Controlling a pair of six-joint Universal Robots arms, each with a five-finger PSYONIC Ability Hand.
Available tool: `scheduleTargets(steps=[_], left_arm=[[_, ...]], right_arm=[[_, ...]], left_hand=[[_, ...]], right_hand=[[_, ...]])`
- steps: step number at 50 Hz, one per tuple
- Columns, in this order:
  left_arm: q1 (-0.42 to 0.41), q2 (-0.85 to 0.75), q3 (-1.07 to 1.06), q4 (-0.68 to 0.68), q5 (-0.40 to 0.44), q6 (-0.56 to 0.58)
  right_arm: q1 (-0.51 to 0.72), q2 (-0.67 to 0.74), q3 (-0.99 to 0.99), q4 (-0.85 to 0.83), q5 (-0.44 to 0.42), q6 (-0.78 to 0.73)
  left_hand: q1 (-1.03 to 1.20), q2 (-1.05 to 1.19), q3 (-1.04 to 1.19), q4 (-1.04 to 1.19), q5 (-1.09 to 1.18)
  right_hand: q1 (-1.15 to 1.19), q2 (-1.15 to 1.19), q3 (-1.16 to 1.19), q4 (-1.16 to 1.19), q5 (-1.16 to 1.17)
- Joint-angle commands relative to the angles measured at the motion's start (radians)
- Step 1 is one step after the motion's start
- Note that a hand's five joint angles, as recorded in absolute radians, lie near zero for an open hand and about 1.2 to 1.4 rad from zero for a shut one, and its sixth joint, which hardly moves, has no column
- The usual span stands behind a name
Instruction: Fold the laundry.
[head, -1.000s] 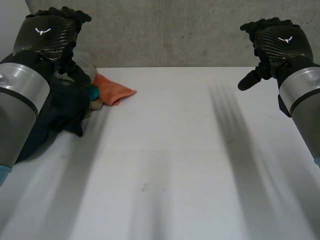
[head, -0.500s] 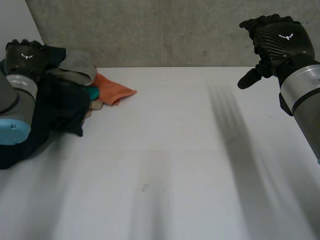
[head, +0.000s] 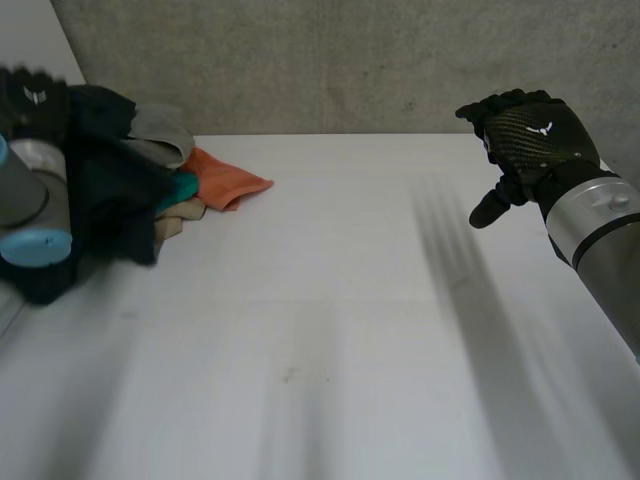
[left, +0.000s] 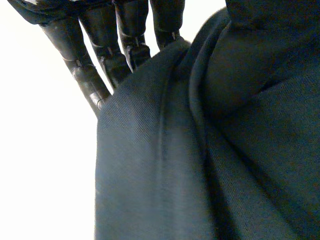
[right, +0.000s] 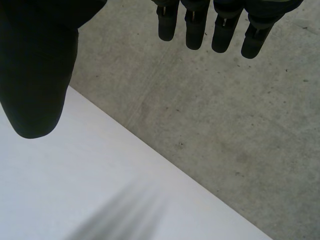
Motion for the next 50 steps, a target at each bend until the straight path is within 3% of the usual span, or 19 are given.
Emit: scheduleTargets(steps=[1,4,8,13,15,19,22,27,31,40,44,50], left_arm=[[-0.150,0.274,-0.069,-0.002,0.004,-0.336],[-0.239,0.358,-0.096,-0.025,0.015,-0.469],[-0.359,0.403,-0.127,-0.077,0.085,-0.543],[-0.526,0.323,-0.150,-0.134,0.174,-0.539],[-0.613,0.232,-0.140,-0.154,0.179,-0.517],[-0.687,0.071,-0.104,-0.184,0.147,-0.412],[-0.696,0.000,-0.084,-0.200,0.095,-0.318],[-0.732,-0.028,-0.087,-0.215,-0.054,-0.186],[-0.736,0.053,-0.107,-0.217,-0.103,-0.199],[-0.641,0.268,-0.264,-0.266,-0.111,-0.313],[-0.617,0.292,-0.334,-0.347,-0.108,-0.385],[-0.575,0.280,-0.403,-0.412,-0.094,-0.477]], right_arm=[[-0.002,-0.010,0.002,0.000,0.000,0.002],[-0.002,-0.017,0.002,0.000,0.000,0.002],[-0.002,-0.026,0.002,-0.002,0.000,0.002],[-0.003,-0.040,0.002,-0.002,0.000,0.002],[-0.005,-0.042,0.002,-0.002,0.002,0.002],[-0.020,-0.042,0.004,-0.002,0.002,0.002],[-0.035,-0.042,0.004,-0.002,0.002,0.004],[-0.060,-0.042,0.001,-0.002,0.000,0.004],[-0.066,-0.042,-0.005,0.000,-0.006,0.004],[-0.065,-0.027,-0.017,0.124,-0.116,-0.093],[-0.063,0.009,-0.018,0.231,-0.162,-0.200],[-0.051,0.082,-0.007,0.285,-0.159,-0.289]], left_hand=[[0.261,0.216,0.219,0.208,0.283],[0.261,0.216,0.219,0.208,0.283],[0.261,0.216,0.219,0.208,0.283],[0.261,0.216,0.219,0.208,0.283],[0.261,0.216,0.219,0.208,0.283],[0.261,0.216,0.219,0.208,0.283],[0.261,0.216,0.219,0.208,0.283],[-0.677,-0.722,-0.718,-0.729,-0.654],[-0.939,-0.984,-0.980,-0.991,-0.916],[-0.940,-0.985,-0.981,-0.992,-0.917],[-0.934,-0.979,-0.975,-0.986,-0.911],[-0.937,-0.982,-0.978,-0.989,-0.914]], right_hand=[[-0.053,-0.039,-0.035,-0.032,-0.042],[-0.053,-0.039,-0.035,-0.032,-0.042],[-0.053,-0.039,-0.035,-0.032,-0.042],[-0.053,-0.039,-0.035,-0.032,-0.042],[-0.053,-0.039,-0.035,-0.032,-0.042],[-0.053,-0.039,-0.035,-0.032,-0.042],[-0.053,-0.039,-0.035,-0.032,-0.042],[-0.053,-0.039,-0.035,-0.032,-0.042],[-0.053,-0.039,-0.035,-0.032,-0.042],[-0.053,-0.039,-0.035,-0.032,-0.042],[-0.053,-0.039,-0.035,-0.032,-0.042],[-0.053,-0.039,-0.035,-0.032,-0.042]])
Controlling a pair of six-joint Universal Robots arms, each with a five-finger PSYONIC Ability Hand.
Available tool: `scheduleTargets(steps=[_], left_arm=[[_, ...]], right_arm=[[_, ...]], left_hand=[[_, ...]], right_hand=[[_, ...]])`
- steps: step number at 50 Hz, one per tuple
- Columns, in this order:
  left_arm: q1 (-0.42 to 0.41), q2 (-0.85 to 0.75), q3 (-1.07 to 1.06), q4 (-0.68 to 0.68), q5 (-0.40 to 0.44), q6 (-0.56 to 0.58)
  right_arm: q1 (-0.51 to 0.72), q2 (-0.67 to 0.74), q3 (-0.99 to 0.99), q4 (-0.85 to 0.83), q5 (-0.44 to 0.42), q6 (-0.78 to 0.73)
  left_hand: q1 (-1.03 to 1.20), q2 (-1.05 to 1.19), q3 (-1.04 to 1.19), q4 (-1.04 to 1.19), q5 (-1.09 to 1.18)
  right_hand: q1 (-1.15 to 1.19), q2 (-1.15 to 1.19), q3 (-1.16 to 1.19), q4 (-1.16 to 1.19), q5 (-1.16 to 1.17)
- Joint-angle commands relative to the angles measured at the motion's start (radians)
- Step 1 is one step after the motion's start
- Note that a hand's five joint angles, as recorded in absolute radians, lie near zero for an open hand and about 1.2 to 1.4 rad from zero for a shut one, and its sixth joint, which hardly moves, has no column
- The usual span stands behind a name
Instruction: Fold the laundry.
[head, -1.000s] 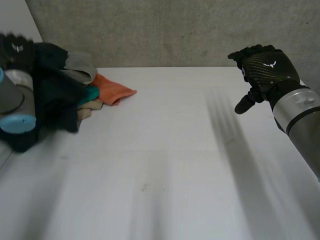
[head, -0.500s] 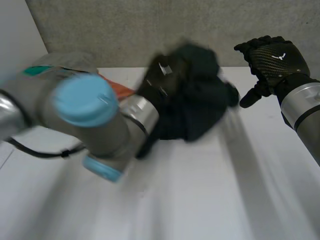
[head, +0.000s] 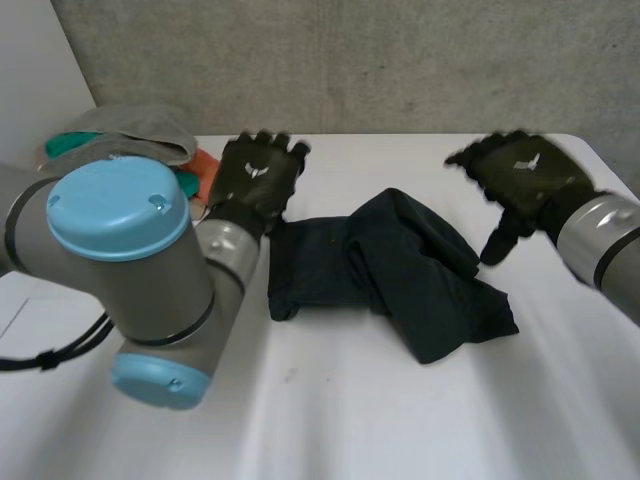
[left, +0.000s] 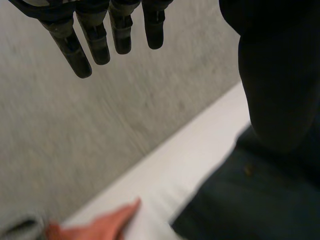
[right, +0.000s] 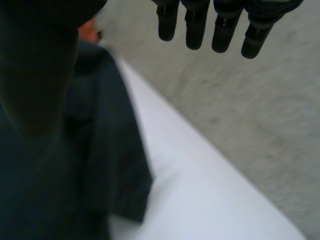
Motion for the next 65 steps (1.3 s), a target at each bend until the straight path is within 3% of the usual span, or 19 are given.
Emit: scheduleTargets(steps=[1,12,17,18,19,20,24,26,30,33,36,45,50,51,52,56,60,65], left_arm=[[0.048,-0.020,-0.076,-0.077,0.017,-0.104],[0.047,-0.299,0.099,-0.079,0.105,-0.121],[0.047,-0.415,0.206,-0.083,0.097,-0.120],[0.047,-0.428,0.220,-0.083,0.096,-0.117],[0.048,-0.445,0.237,-0.082,0.090,-0.112],[0.048,-0.450,0.243,-0.080,0.082,-0.112],[0.059,-0.394,0.266,-0.018,-0.011,-0.117],[0.093,-0.294,0.272,0.091,-0.073,-0.112],[0.156,-0.177,0.280,0.257,-0.076,-0.108],[0.154,-0.116,0.318,0.351,0.003,-0.111],[0.139,-0.117,0.341,0.346,0.083,-0.114],[-0.036,-0.240,0.361,0.339,0.370,-0.117],[-0.125,-0.341,0.357,0.313,0.451,-0.120],[-0.146,-0.353,0.354,0.302,0.459,-0.120],[-0.187,-0.378,0.351,0.276,0.473,-0.118],[-0.243,-0.399,0.320,0.213,0.488,-0.115],[-0.248,-0.363,0.266,0.201,0.473,-0.115],[-0.194,-0.249,0.243,0.201,0.438,-0.112]], right_arm=[[0.009,0.076,0.010,0.072,-0.008,-0.106],[0.005,0.091,0.025,0.038,-0.007,-0.085],[-0.005,0.091,0.050,0.002,-0.005,-0.060],[-0.005,0.091,0.055,-0.005,-0.005,-0.060],[-0.005,0.090,0.058,-0.006,-0.005,-0.060],[-0.005,0.088,0.059,-0.009,-0.005,-0.060],[-0.008,0.084,0.062,-0.015,-0.001,-0.060],[-0.009,0.080,0.059,-0.015,-0.002,-0.060],[-0.009,0.080,0.050,-0.015,-0.001,-0.060],[-0.008,0.079,0.048,-0.017,-0.001,-0.058],[-0.006,0.077,0.050,-0.015,-0.001,-0.057],[-0.011,0.071,0.059,-0.018,0.002,-0.037],[-0.064,0.068,0.064,-0.035,0.045,-0.019],[-0.090,0.065,0.070,-0.046,0.065,-0.019],[-0.103,0.062,0.073,-0.051,0.074,-0.019],[-0.164,0.056,0.078,-0.077,0.111,-0.025],[-0.222,0.056,0.067,-0.080,0.105,-0.032],[-0.230,0.056,0.035,-0.080,0.097,-0.029]], left_hand=[[-0.005,-0.013,-0.012,-0.005,-0.023],[0.103,0.095,0.096,0.104,0.085],[0.593,0.585,0.585,0.593,0.575],[0.748,0.740,0.741,0.748,0.730],[1.188,1.180,1.181,1.188,1.170],[1.192,1.185,1.185,1.193,1.174],[1.192,1.185,1.185,1.193,1.174],[1.192,1.185,1.185,1.193,1.174],[1.192,1.185,1.185,1.193,1.174],[1.192,1.185,1.185,1.193,1.174],[1.192,1.185,1.185,1.193,1.174],[1.192,1.185,1.185,1.193,1.174],[1.192,1.185,1.185,1.193,1.174],[1.149,1.141,1.142,1.150,1.131],[0.922,0.914,0.915,0.923,0.904],[0.498,0.491,0.491,0.499,0.480],[0.210,0.203,0.203,0.211,0.192],[0.030,0.022,0.023,0.031,0.012]], right_hand=[[-0.053,-0.039,-0.035,-0.032,-0.042],[-0.053,-0.039,-0.035,-0.032,-0.042],[-0.053,-0.039,-0.035,-0.032,-0.042],[-0.053,-0.039,-0.035,-0.032,-0.042],[-0.053,-0.039,-0.035,-0.032,-0.042],[-0.053,-0.039,-0.035,-0.032,-0.042],[-0.053,-0.039,-0.035,-0.032,-0.042],[-0.053,-0.039,-0.035,-0.032,-0.042],[-0.053,-0.039,-0.035,-0.032,-0.042],[-0.053,-0.039,-0.035,-0.032,-0.042],[-0.053,-0.039,-0.035,-0.032,-0.042],[-0.053,-0.039,-0.035,-0.032,-0.042],[-0.053,-0.039,-0.035,-0.032,-0.042],[-0.053,-0.039,-0.035,-0.032,-0.042],[-0.053,-0.039,-0.035,-0.032,-0.042],[-0.053,-0.039,-0.035,-0.032,-0.042],[-0.053,-0.039,-0.035,-0.032,-0.042],[-0.053,-0.039,-0.035,-0.032,-0.042]])
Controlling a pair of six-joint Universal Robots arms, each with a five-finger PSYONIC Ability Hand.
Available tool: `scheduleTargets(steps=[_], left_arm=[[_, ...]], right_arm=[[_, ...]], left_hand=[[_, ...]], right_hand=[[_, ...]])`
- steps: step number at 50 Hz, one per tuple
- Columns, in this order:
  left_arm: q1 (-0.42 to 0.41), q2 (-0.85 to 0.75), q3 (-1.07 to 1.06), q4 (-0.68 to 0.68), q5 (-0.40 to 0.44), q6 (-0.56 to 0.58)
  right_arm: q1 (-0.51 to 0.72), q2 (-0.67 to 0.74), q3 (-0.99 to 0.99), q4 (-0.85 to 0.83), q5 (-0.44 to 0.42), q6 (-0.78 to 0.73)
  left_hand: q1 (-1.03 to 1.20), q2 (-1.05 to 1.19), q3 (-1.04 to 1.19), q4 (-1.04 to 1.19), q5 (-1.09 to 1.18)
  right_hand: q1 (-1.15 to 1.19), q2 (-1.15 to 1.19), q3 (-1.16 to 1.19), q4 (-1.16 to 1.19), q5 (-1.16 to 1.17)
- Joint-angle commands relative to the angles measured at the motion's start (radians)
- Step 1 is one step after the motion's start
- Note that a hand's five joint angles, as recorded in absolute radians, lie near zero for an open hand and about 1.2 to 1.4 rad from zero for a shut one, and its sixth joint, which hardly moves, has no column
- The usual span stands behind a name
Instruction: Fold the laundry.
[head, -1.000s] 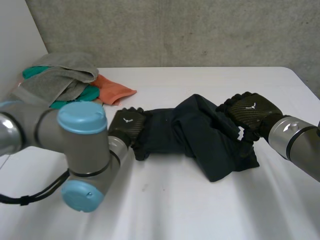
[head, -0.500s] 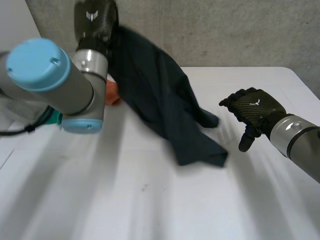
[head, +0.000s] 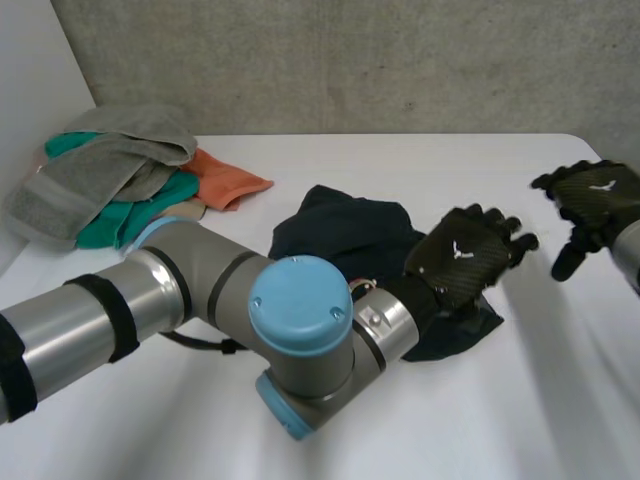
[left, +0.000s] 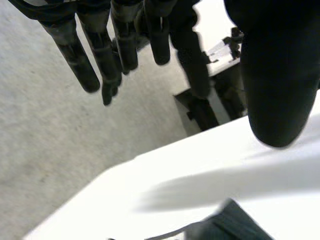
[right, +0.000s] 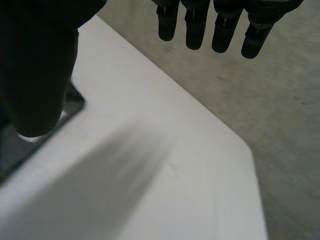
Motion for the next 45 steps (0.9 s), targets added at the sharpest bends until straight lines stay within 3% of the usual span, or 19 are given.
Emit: scheduleTargets(steps=[1,6,10,17,22,29,38,42,43,45], left_arm=[[0.072,0.145,-0.049,-0.009,-0.062,0.003],[0.194,0.270,-0.090,-0.015,-0.208,0.005],[0.267,0.291,-0.097,-0.060,-0.277,0.006],[0.438,0.259,-0.068,-0.199,-0.282,0.010],[0.537,0.114,0.000,-0.294,-0.242,0.016],[0.564,-0.008,0.029,-0.414,-0.115,0.030],[0.541,-0.086,0.037,-0.414,-0.075,0.030],[0.513,-0.147,0.096,-0.411,-0.079,0.029],[0.507,-0.160,0.109,-0.411,-0.079,0.030],[0.491,-0.186,0.143,-0.411,-0.079,0.026]], right_arm=[[-0.028,0.000,-0.052,0.002,-0.019,-0.003],[0.002,0.003,-0.114,0.019,-0.056,0.007],[0.083,0.012,-0.186,0.049,-0.133,0.016],[0.186,0.178,-0.353,0.103,-0.190,0.123],[0.243,0.317,-0.450,0.091,-0.190,0.175],[0.309,0.523,-0.594,0.079,-0.182,0.189],[0.366,0.676,-0.660,-0.085,-0.150,0.192],[0.390,0.709,-0.674,-0.177,-0.073,0.188],[0.396,0.713,-0.675,-0.199,-0.053,0.186],[0.401,0.712,-0.675,-0.211,-0.046,0.186]], left_hand=[[-0.114,-0.120,-0.126,-0.113,-0.109],[-0.114,-0.120,-0.126,-0.113,-0.109],[-0.109,-0.114,-0.121,-0.108,-0.103],[-0.097,-0.103,-0.109,-0.096,-0.091],[-0.088,-0.094,-0.100,-0.087,-0.083],[-0.029,-0.035,-0.042,-0.029,-0.024],[-0.017,-0.023,-0.030,-0.017,-0.012],[-0.012,-0.018,-0.024,-0.011,-0.006],[-0.006,-0.012,-0.018,-0.005,0.000],[0.053,0.047,0.041,0.054,0.058]], right_hand=[[-0.053,-0.039,-0.035,-0.032,-0.042],[-0.053,-0.039,-0.035,-0.032,-0.042],[-0.053,-0.039,-0.035,-0.032,-0.042],[-0.053,-0.039,-0.035,-0.032,-0.042],[-0.053,-0.039,-0.035,-0.032,-0.042],[-0.028,-0.014,-0.010,-0.008,-0.017],[0.201,0.215,0.219,0.221,0.212],[0.462,0.475,0.479,0.482,0.472],[0.744,0.758,0.762,0.765,0.755],[1.025,1.039,1.042,1.045,1.036]])
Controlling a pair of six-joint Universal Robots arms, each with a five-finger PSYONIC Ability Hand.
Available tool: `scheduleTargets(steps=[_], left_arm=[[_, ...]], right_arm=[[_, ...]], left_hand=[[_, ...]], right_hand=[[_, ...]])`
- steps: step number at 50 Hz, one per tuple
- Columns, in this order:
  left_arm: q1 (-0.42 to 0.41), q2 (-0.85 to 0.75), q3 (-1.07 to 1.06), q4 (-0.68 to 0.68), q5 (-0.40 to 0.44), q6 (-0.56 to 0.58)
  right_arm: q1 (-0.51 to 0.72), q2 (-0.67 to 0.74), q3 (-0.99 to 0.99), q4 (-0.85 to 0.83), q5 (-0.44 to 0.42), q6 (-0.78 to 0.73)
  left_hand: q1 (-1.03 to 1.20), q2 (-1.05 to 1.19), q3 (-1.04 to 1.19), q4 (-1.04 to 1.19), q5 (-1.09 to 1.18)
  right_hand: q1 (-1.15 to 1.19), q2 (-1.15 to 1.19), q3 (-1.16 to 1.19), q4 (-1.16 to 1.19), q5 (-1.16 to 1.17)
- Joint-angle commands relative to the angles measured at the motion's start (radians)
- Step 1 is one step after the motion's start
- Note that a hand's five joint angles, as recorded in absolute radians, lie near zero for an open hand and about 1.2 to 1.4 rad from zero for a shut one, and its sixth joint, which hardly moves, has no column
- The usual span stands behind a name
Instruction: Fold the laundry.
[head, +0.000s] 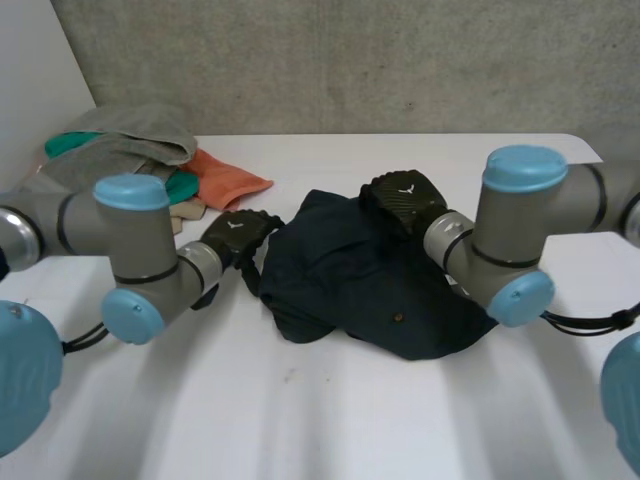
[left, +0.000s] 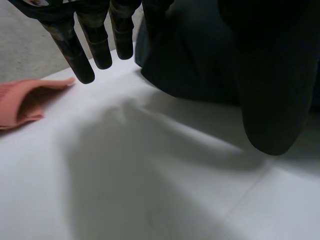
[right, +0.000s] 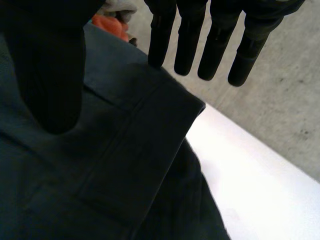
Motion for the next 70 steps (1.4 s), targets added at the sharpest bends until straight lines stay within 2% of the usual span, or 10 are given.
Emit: scheduleTargets(steps=[1,5,7,15,32,58,59,60,62,70], left_arm=[[-0.049,-0.090,0.094,0.006,-0.008,-0.003],[-0.072,-0.090,0.113,0.006,-0.020,-0.014],[-0.094,-0.078,0.113,0.019,-0.029,-0.017],[-0.094,0.215,0.015,0.108,-0.114,-0.020],[-0.101,0.656,-0.211,0.106,-0.106,-0.002],[-0.112,0.145,0.115,0.283,-0.106,0.120],[-0.114,0.136,0.104,0.283,-0.106,0.121],[-0.118,0.120,0.086,0.284,-0.118,0.127],[-0.127,0.105,0.073,0.281,-0.126,0.130],[-0.147,0.129,-0.010,0.123,-0.304,0.141]], right_arm=[[0.029,0.016,-0.002,-0.112,0.086,-0.006],[0.026,-0.044,0.025,-0.107,0.092,-0.006],[0.026,-0.093,0.055,-0.099,0.090,-0.015],[0.009,-0.357,0.145,0.008,0.090,-0.109],[-0.127,-0.787,0.254,0.349,0.084,-0.225],[-0.057,-0.261,0.184,-0.010,0.233,-0.158],[-0.052,-0.230,0.184,-0.010,0.237,-0.158],[-0.049,-0.216,0.184,-0.010,0.239,-0.159],[-0.035,-0.183,0.185,-0.010,0.241,-0.165],[-0.027,-0.216,0.246,-0.007,0.241,-0.190]], left_hand=[[0.184,0.176,0.188,0.175,0.168],[0.650,0.642,0.654,0.641,0.634],[1.118,1.110,1.122,1.109,1.102],[1.136,1.128,1.139,1.126,1.119],[1.136,1.128,1.139,1.126,1.119],[1.136,1.128,1.139,1.126,1.119],[0.950,0.942,0.954,0.941,0.933],[0.437,0.429,0.440,0.427,0.420],[0.136,0.128,0.139,0.127,0.119],[0.103,0.095,0.106,0.093,0.086]], right_hand=[[0.860,0.867,0.865,0.863,0.872],[0.861,0.868,0.866,0.865,0.874],[0.861,0.868,0.866,0.865,0.874],[0.861,0.868,0.866,0.865,0.874],[0.861,0.868,0.866,0.865,0.874],[0.861,0.868,0.866,0.865,0.874],[0.861,0.868,0.866,0.865,0.874],[0.861,0.868,0.866,0.865,0.874],[0.861,0.868,0.866,0.865,0.874],[0.861,0.868,0.866,0.865,0.874]])
